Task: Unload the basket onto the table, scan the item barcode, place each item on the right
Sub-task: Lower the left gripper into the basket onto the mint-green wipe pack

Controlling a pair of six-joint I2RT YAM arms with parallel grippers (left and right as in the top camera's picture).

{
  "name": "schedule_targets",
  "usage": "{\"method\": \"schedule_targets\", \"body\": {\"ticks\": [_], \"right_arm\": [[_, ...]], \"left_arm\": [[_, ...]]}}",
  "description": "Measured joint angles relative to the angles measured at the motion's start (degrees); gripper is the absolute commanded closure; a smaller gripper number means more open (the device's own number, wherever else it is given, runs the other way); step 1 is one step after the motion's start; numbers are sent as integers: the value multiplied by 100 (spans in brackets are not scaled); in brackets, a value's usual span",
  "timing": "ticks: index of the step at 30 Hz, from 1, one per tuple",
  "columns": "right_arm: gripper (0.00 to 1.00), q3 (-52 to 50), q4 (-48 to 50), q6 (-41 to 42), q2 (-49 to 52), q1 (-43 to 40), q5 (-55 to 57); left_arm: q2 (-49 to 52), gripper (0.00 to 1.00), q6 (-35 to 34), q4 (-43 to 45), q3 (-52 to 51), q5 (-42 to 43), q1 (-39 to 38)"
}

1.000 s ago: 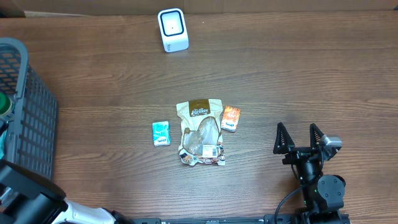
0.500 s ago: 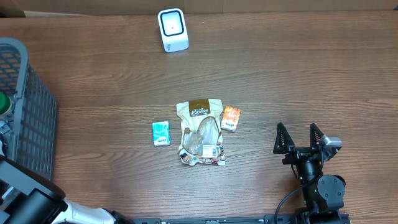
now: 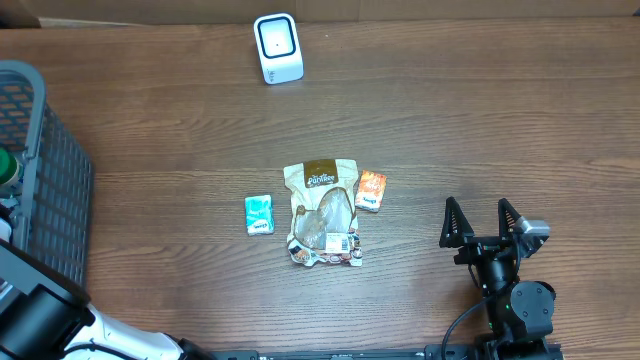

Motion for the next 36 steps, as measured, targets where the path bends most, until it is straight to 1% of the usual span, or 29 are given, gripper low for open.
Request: {"method": "schedule_targets", "body": {"ticks": [6,7,8,9,10,12,13,23,31,36], "right_arm": [[0,0,-2,-2,0,2,0],[0,0,-2,0,0,0,0],[0,0,0,-2,0,0,-2],[0,0,-2,-4,0,0,-2],[0,0,0,-2,0,0,0],[0,0,0,-4,0,0,0],[0,0,0,-4,0,0,0],[0,0,0,-2,0,0,-2],[0,0,2,-2,0,2,0],[0,0,0,0,0,2,-2]], "left_arm": [[142,38,24,332,26,-122,0],[170,40,24,350,52,-131,0],[203,44,22,356,81,-136,0],[229,49,22,354,107,-133,0],[254,59,26,352,127,-133,0],[313,82,39,323,168,-131,-2],[330,96,68,310,177,-133,-11],[361,96,96,31,275,-297,-39],[236,96,-269,-483,306,-411,-37],[-46,96,-507,-756,149,-221,-33]]}}
